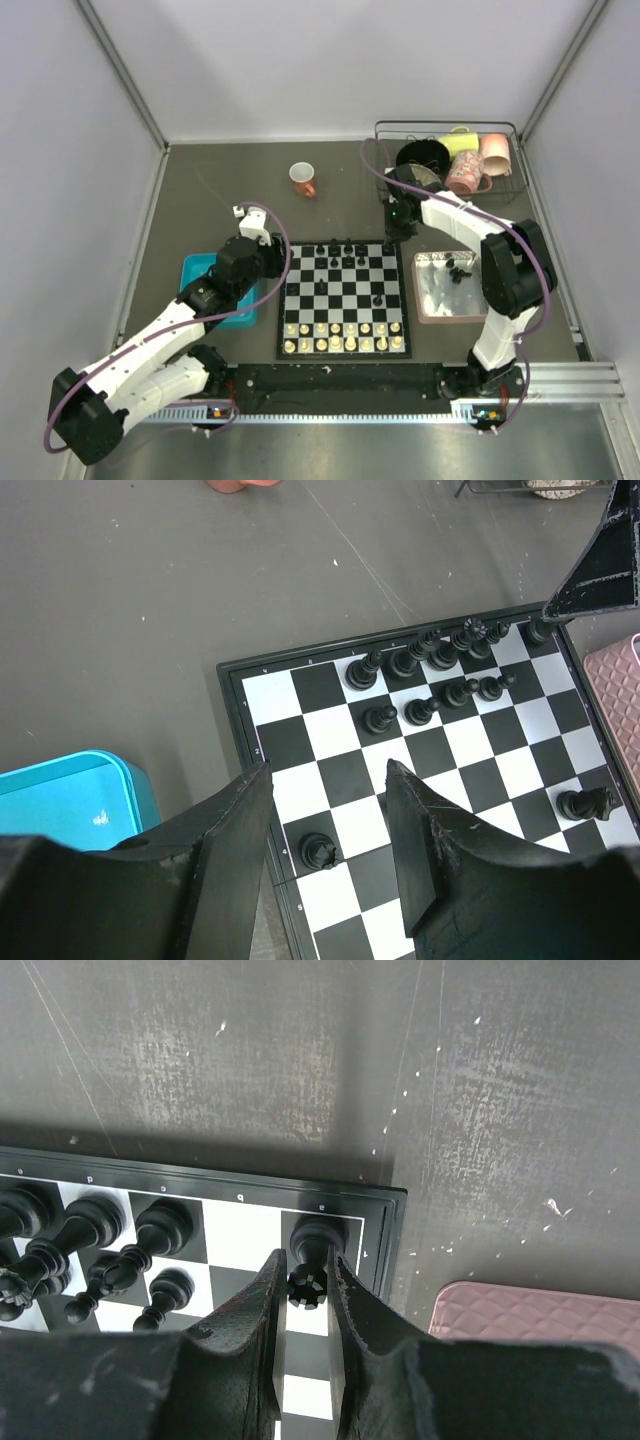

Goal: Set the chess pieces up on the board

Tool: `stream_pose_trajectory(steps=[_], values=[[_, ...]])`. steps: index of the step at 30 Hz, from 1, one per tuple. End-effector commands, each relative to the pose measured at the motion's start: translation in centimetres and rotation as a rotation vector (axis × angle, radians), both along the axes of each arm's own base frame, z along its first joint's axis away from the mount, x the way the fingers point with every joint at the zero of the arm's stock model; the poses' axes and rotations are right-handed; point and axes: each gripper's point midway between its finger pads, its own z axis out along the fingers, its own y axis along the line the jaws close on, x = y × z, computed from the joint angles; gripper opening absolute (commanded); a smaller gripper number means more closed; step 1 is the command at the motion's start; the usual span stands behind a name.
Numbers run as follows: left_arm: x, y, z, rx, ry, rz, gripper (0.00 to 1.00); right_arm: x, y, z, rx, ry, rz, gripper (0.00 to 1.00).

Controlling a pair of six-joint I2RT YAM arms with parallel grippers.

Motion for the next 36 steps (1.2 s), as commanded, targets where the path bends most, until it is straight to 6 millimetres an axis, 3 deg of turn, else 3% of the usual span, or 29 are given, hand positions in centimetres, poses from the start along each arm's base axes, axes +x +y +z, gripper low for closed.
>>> stream_pose_trajectory(steps=[1, 3, 7, 14, 19, 20, 22, 23, 24, 26, 31, 36], values=[[0.2, -0.2, 1.2, -0.035, -0.041, -0.001, 0.54, -0.4, 0.3, -0.7, -0.019, 0.001, 0.025, 0.00], [0.3, -0.1, 1.3, -0.036, -0.042, 0.000, 0.54, -0.5, 0.4, -0.7, -0.015, 0.000, 0.028, 0.03], [0.2, -0.1, 1.3, -0.039, -0.043, 0.000, 0.54, -0.5, 0.4, -0.6, -0.015, -0.002, 0.028, 0.21], [0.2, -0.1, 1.2, -0.041, -0.042, 0.000, 0.55, -0.2, 1.0, 0.5, 0.013, -0.020, 0.048, 0.38], [0.2, 0.0, 1.4, -0.041, -0.045, 0.003, 0.55, 0.7, 0.9, 3.5, 0.031, -0.104, 0.033, 0.46], [0.2, 0.0, 1.4, -0.040, -0.044, 0.004, 0.55, 0.9, 0.5, 4.9, 0.039, -0.137, 0.023, 0.47], [0.1, 0.1, 1.4, -0.040, -0.046, 0.006, 0.55, 0.7, -1.0, 5.6, 0.041, -0.155, -0.021, 0.48], [0.1, 0.2, 1.5, -0.042, -0.048, 0.007, 0.55, 0.6, -1.8, 7.4, 0.063, -0.198, -0.045, 0.48], [0.1, 0.2, 1.4, -0.041, -0.047, 0.009, 0.55, 0.1, -3.5, 6.8, 0.053, -0.185, -0.089, 0.48], [0.1, 0.2, 1.5, -0.043, -0.049, 0.007, 0.55, -0.6, -5.9, 8.4, 0.066, -0.237, -0.165, 0.48], [0.0, 0.2, 1.6, -0.045, -0.048, 0.005, 0.55, -3.9, -12.8, 7.5, 0.034, -0.260, -0.369, 0.48], [0.0, 0.0, 1.8, -0.054, -0.050, -0.001, 0.56, -7.2, -16.8, 4.1, 0.025, -0.189, -0.515, 0.48]])
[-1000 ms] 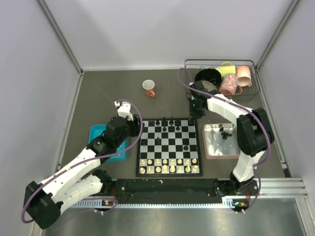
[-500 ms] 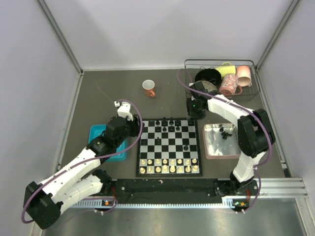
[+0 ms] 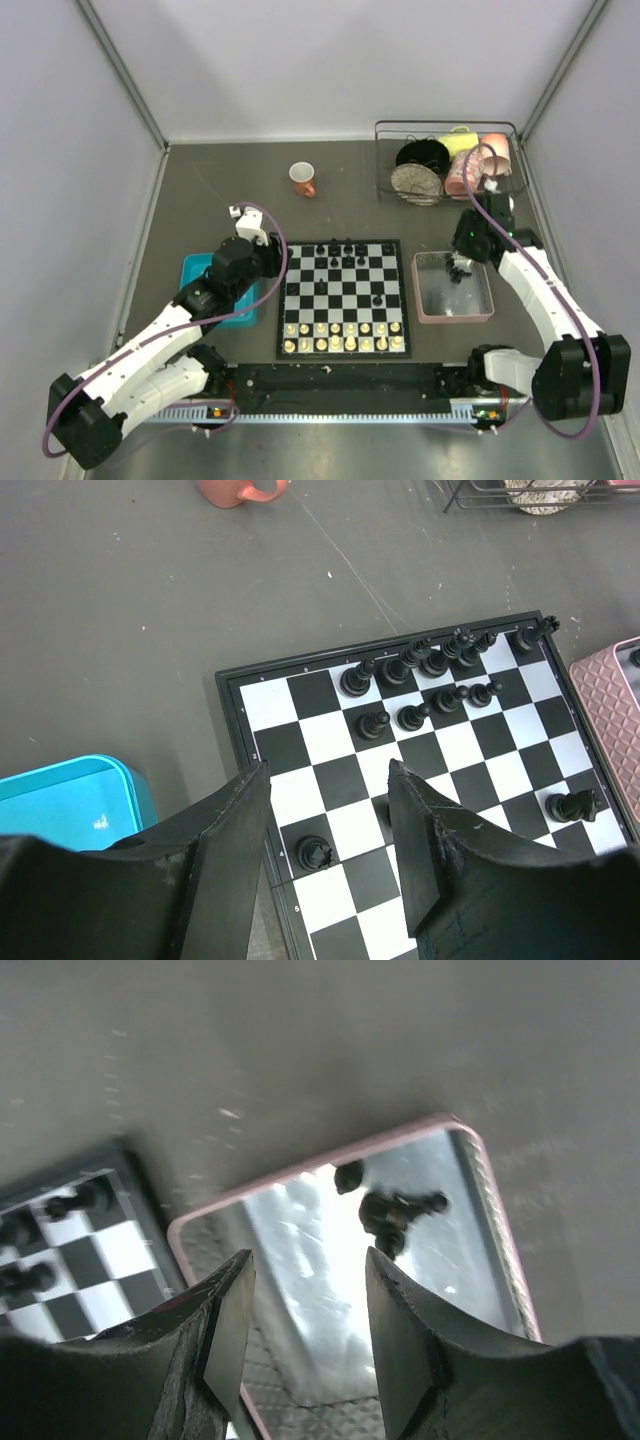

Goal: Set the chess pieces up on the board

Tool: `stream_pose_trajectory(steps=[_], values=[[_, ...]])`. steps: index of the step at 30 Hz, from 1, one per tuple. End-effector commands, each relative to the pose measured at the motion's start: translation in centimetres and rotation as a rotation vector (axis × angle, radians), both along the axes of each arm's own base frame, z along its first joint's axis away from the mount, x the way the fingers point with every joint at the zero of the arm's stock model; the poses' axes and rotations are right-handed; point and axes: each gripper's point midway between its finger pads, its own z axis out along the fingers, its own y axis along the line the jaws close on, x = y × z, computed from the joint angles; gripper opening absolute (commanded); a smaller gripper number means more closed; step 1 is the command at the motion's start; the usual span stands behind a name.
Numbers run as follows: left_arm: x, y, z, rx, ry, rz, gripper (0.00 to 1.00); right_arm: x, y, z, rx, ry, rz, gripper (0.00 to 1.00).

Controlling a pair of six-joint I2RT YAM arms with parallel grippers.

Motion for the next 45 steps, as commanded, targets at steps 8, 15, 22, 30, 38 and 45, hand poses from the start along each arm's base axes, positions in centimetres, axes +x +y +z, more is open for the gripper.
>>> stream_pose_trajectory(steps=[8, 15, 22, 30, 38, 45], values=[[0.0, -0.2, 0.9, -0.037, -0.026, -0.003, 0.56, -3.2, -3.3, -6.3, 0.052, 0.155, -0.155, 0.44], [0.1, -0.2, 0.9, -0.038, -0.023, -0.001, 0.56, -3.2, -3.1, -8.3, 0.053, 0.202, -0.143, 0.35], [0.1, -0.2, 0.9, -0.035, -0.023, -0.002, 0.56, -2.9, -3.4, -9.1, 0.038, 0.214, -0.156, 0.28], [0.2, -0.3, 0.9, -0.038, -0.025, -0.006, 0.56, -2.9, -4.0, -9.2, 0.005, 0.213, -0.162, 0.21], [0.2, -0.2, 0.8, -0.037, -0.024, -0.003, 0.55, -2.8, -4.1, -9.1, -0.004, 0.212, -0.163, 0.25], [0.2, -0.2, 0.9, -0.039, -0.026, -0.005, 0.56, -2.6, -3.9, -8.5, 0.005, 0.190, -0.154, 0.08]])
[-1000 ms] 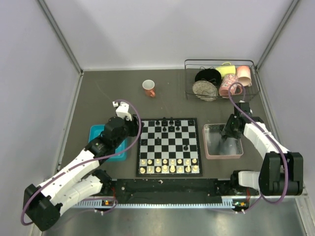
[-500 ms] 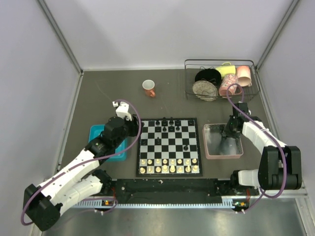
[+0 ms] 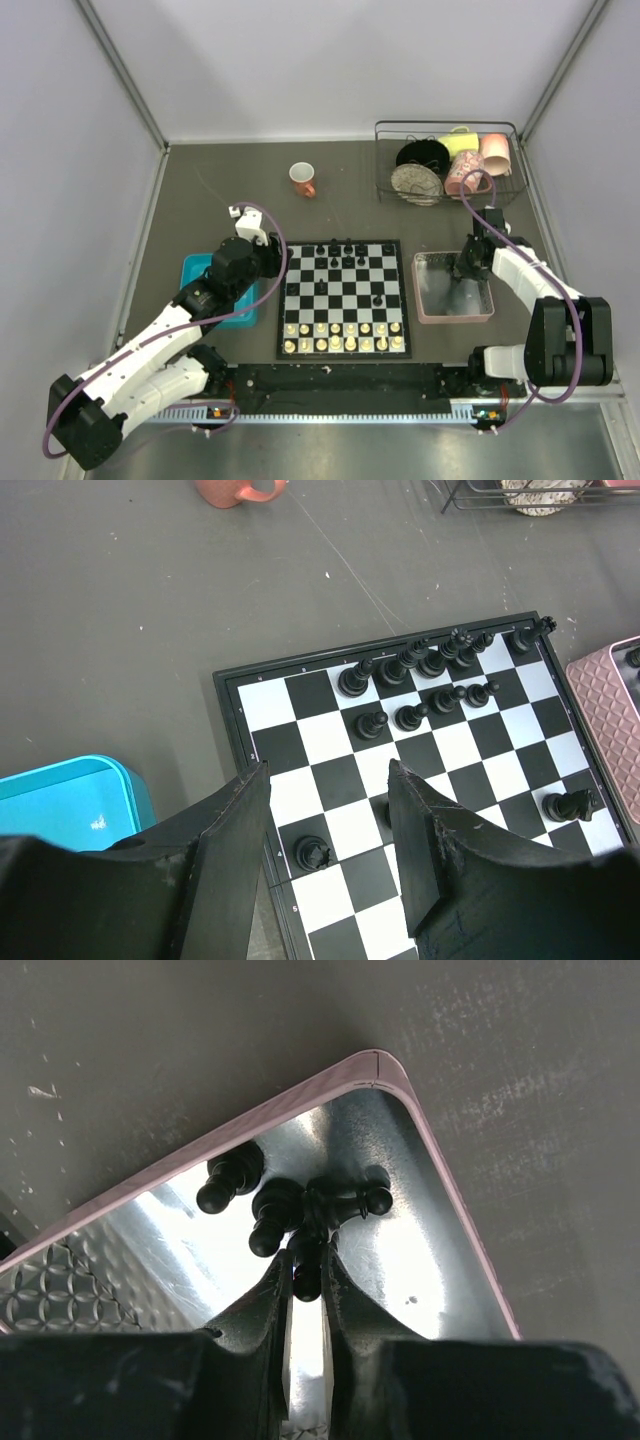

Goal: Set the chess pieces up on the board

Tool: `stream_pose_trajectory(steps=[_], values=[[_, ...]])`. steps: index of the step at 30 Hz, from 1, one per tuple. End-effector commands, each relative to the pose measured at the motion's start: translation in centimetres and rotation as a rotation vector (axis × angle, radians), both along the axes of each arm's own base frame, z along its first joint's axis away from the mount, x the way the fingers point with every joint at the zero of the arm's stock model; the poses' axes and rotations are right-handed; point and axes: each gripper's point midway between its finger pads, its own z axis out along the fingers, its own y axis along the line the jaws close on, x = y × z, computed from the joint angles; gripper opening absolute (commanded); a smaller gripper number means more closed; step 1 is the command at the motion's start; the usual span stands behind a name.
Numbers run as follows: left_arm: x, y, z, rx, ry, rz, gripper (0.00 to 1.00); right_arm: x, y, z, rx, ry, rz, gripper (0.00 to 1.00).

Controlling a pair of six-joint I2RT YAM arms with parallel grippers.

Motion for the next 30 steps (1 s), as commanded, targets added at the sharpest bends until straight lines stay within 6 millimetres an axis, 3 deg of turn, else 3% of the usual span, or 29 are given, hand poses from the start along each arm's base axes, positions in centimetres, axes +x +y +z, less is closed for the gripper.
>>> stream_pose_trajectory(steps=[1, 5, 13, 16, 19, 21, 24, 30], values=[[0.2, -0.2, 1.0, -0.033, -0.030, -0.002, 0.56, 1.0, -0.3, 1.1, -0.008, -0.058, -0.002, 0.04], [0.2, -0.2, 1.0, -0.035, -0.029, -0.003, 0.56, 0.8, 0.1, 2.2, 0.013, -0.086, 0.005, 0.00], [0.1, -0.4, 1.4, -0.043, -0.032, -0.013, 0.56, 1.7, 0.5, 9.3, 0.030, -0.241, 0.011, 0.00], [0.0, -0.3, 1.4, -0.042, -0.031, -0.011, 0.55, 2.8, 3.3, 12.1, 0.039, -0.295, 0.107, 0.00], [-0.1, -0.3, 1.1, -0.039, -0.025, -0.011, 0.55, 3.7, 7.7, 13.8, 0.046, -0.325, 0.245, 0.00], [-0.1, -0.2, 1.1, -0.040, -0.023, -0.009, 0.56, 4.2, 10.6, 13.8, 0.039, -0.312, 0.329, 0.00], [-0.2, -0.2, 1.0, -0.039, -0.022, -0.010, 0.56, 4.7, 13.4, 12.5, 0.034, -0.262, 0.411, 0.00], [-0.3, 0.1, 0.9, -0.032, -0.028, -0.004, 0.56, 5.9, 15.8, 9.6, 0.024, -0.199, 0.453, 0.00]])
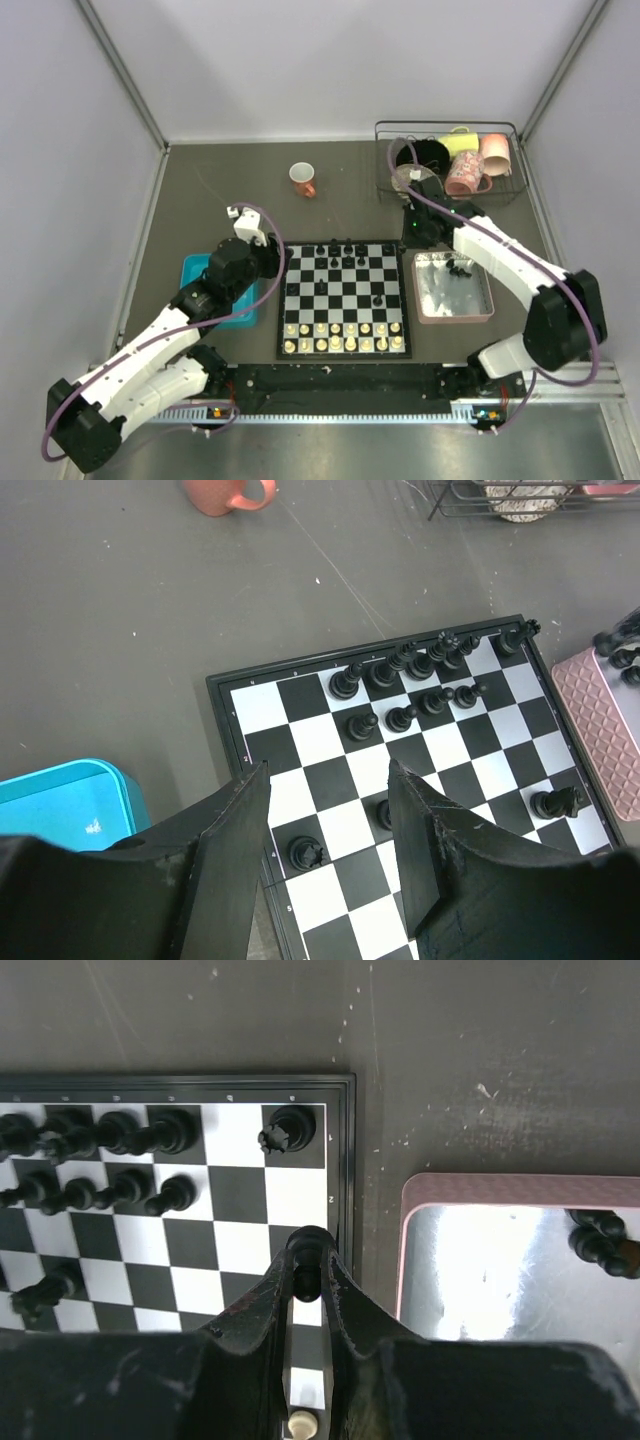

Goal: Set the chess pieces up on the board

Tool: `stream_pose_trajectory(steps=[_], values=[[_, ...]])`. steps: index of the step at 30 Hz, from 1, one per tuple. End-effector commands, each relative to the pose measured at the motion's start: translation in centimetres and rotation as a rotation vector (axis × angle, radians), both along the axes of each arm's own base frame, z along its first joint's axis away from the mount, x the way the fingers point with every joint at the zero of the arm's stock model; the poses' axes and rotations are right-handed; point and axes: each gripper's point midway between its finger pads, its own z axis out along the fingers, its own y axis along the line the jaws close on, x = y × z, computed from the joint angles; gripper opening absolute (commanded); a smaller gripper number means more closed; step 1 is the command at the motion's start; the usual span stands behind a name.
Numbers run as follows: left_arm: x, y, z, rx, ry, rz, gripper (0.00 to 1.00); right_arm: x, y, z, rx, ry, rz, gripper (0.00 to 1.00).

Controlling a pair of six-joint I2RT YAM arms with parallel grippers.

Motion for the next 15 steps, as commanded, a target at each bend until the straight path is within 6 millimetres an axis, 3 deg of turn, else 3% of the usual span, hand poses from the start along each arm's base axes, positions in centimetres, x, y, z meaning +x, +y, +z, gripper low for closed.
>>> stream_pose_trajectory(steps=[1, 7, 15], values=[[0.0, 0.3, 0.3, -0.018, -0.016, 0.012, 0.56, 1.6, 1.5, -0.3, -0.001, -0.012, 0.020, 0.00], [0.0, 0.2, 0.3, -0.018, -0.016, 0.008, 0.55, 2.1, 3.0, -3.2, -0.016, 0.041, 0.056, 0.00], [0.0, 0.2, 0.2, -0.017, -0.015, 0.004, 0.56, 2.5, 3.7, -4.7, -0.010, 0.063, 0.062, 0.00]])
